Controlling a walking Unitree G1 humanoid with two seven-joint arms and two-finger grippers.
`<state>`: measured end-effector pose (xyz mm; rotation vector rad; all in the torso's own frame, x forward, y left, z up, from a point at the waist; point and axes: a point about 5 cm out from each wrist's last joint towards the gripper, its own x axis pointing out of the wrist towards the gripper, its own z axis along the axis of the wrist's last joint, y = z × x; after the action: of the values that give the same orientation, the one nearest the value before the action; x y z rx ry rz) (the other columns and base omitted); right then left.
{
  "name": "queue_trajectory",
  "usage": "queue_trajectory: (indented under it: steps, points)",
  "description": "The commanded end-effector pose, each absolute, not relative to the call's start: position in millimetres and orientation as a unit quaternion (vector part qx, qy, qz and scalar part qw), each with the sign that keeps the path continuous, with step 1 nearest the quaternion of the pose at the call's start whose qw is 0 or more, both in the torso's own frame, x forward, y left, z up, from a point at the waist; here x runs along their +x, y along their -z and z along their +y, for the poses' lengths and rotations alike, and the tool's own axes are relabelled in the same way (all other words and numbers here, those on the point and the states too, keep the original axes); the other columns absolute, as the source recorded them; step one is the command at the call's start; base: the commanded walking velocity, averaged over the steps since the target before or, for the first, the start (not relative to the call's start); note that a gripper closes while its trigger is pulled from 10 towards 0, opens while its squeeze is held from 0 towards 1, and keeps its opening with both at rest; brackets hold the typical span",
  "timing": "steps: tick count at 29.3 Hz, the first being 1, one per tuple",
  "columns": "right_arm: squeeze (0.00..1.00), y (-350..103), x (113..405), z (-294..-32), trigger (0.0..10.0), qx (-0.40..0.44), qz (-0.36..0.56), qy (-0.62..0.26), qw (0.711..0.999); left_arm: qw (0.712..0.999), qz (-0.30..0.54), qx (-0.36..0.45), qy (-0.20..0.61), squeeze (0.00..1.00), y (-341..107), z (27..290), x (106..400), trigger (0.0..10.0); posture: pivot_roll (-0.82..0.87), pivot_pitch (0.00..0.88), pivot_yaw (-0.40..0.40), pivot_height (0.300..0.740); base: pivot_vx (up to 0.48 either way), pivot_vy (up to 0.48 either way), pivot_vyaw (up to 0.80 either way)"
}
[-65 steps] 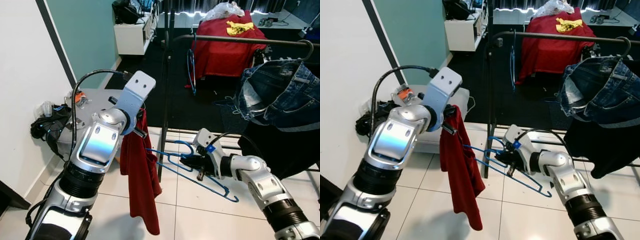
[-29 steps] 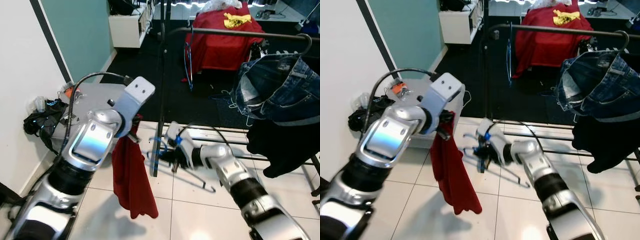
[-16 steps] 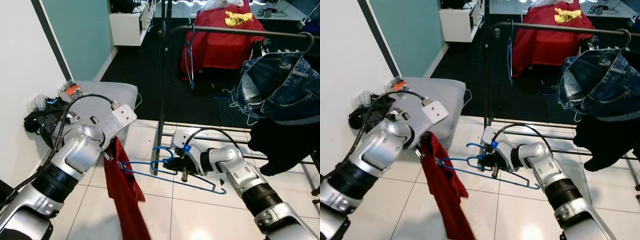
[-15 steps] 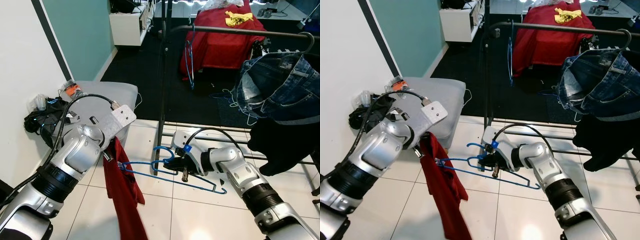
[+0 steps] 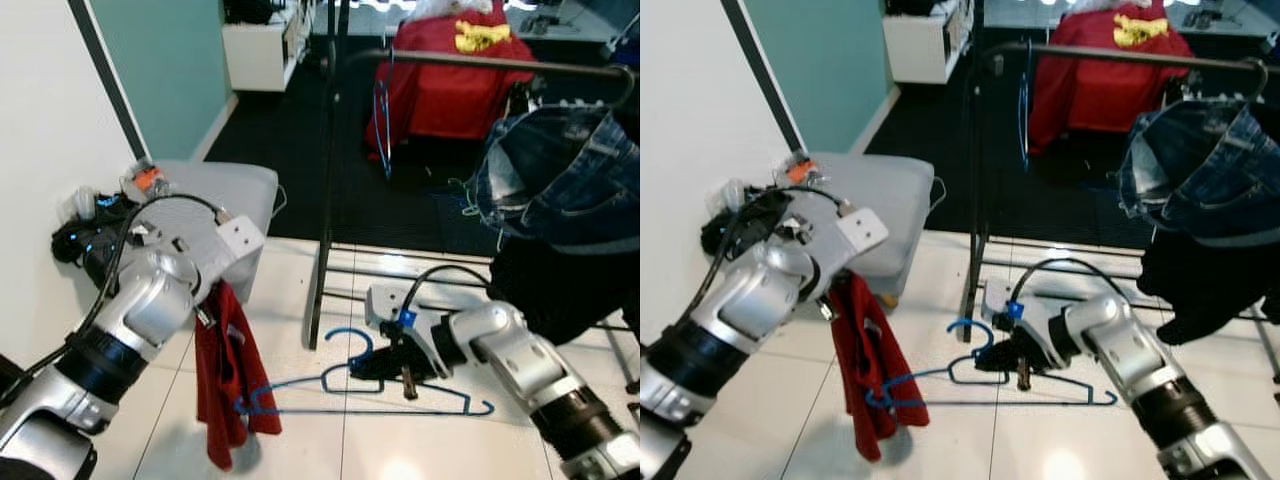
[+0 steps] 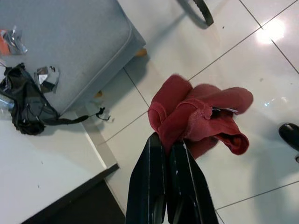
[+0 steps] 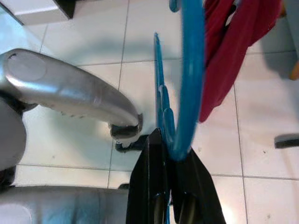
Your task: Hang hanger
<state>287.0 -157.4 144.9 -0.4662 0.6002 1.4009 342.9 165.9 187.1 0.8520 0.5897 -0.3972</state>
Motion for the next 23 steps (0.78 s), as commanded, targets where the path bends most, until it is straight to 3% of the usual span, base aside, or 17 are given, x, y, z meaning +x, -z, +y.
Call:
queue_trajectory:
  steps: [1,8,11,13,23]
  points:
    - [0.0,-147,283,-155,10.0,-0.209,0.274,-0.639,0.687,0.843,0.283,0.422,0.175,0.0,-192,174,344,10.0,0.0,0.134,0.04,0.74,0.0,0.0,0.0]
    - [0.0,-144,292,-158,10.0,-0.229,0.272,-0.599,0.718,0.844,0.281,0.424,0.172,0.0,-193,173,344,10.0,-0.01,0.137,0.036,0.74,0.0,0.0,0.0]
    - [0.0,-138,310,-156,10.0,-0.217,0.259,-0.535,0.774,0.845,0.278,0.423,0.174,0.0,-195,167,341,10.0,-0.01,0.143,0.03,0.74,0.0,0.0,0.0]
    - [0.0,-136,311,-154,10.0,-0.207,0.259,-0.529,0.781,0.845,0.276,0.423,0.176,0.0,-195,165,340,10.0,-0.01,0.143,0.03,0.74,0.0,0.0,0.0]
    - [0.0,-135,303,-144,10.0,-0.171,0.261,-0.56,0.767,0.847,0.271,0.418,0.185,0.0,-196,156,337,10.0,-0.01,0.155,0.016,0.74,0.0,0.0,0.0]
